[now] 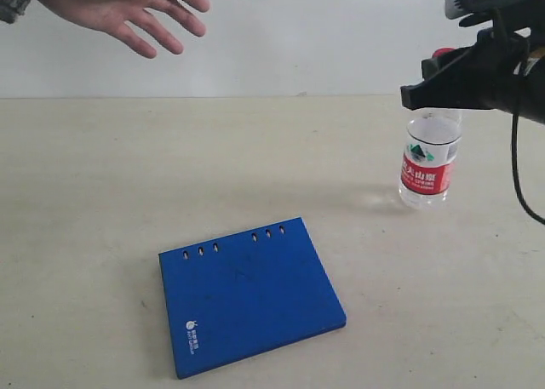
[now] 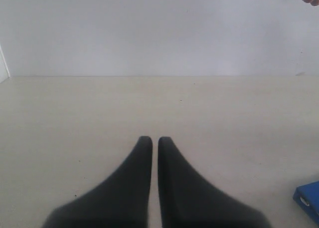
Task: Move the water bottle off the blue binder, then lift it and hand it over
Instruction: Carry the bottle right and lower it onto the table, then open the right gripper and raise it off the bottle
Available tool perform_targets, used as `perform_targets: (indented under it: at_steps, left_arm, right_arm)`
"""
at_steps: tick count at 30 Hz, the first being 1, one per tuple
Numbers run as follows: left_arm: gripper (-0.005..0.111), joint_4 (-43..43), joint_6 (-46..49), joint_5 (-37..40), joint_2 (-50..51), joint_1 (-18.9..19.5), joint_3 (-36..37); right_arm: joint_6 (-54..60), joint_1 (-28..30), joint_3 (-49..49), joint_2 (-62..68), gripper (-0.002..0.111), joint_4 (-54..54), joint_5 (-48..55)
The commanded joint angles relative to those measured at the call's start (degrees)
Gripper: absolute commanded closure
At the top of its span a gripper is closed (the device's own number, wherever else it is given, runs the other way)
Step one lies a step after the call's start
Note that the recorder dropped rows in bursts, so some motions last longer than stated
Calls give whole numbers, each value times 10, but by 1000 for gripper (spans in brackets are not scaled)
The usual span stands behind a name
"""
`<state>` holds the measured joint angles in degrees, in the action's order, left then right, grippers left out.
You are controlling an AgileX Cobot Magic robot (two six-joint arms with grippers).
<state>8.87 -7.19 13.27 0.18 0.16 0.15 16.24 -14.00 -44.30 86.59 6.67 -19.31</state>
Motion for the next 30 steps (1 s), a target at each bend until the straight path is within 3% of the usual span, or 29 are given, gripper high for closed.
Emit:
perform_targets:
  at_steps: [1,4,15,22,26,30]
  left_arm:
    - [102,-1,2,-4,-2,-2,-1]
    - [102,-1,2,-4,-2,-2,-1]
    - [102,-1,2,-4,-2,-2,-1]
    - [102,-1,2,-4,-2,-2,-1]
    - [102,-1,2,-4,-2,-2,-1]
    - [102,-1,2,-4,-2,-2,-1]
  right_arm:
    - [6,3,56,-9,108,-3,-160]
    - [6,3,88,-9,108,7,-202]
    - [6,3,103,-9,106,18,-204]
    - [8,3,103,-9,69,65,-185]
    - [8,3,103,-9,51,65,-234]
    - [8,3,103,-28,46,65,-301]
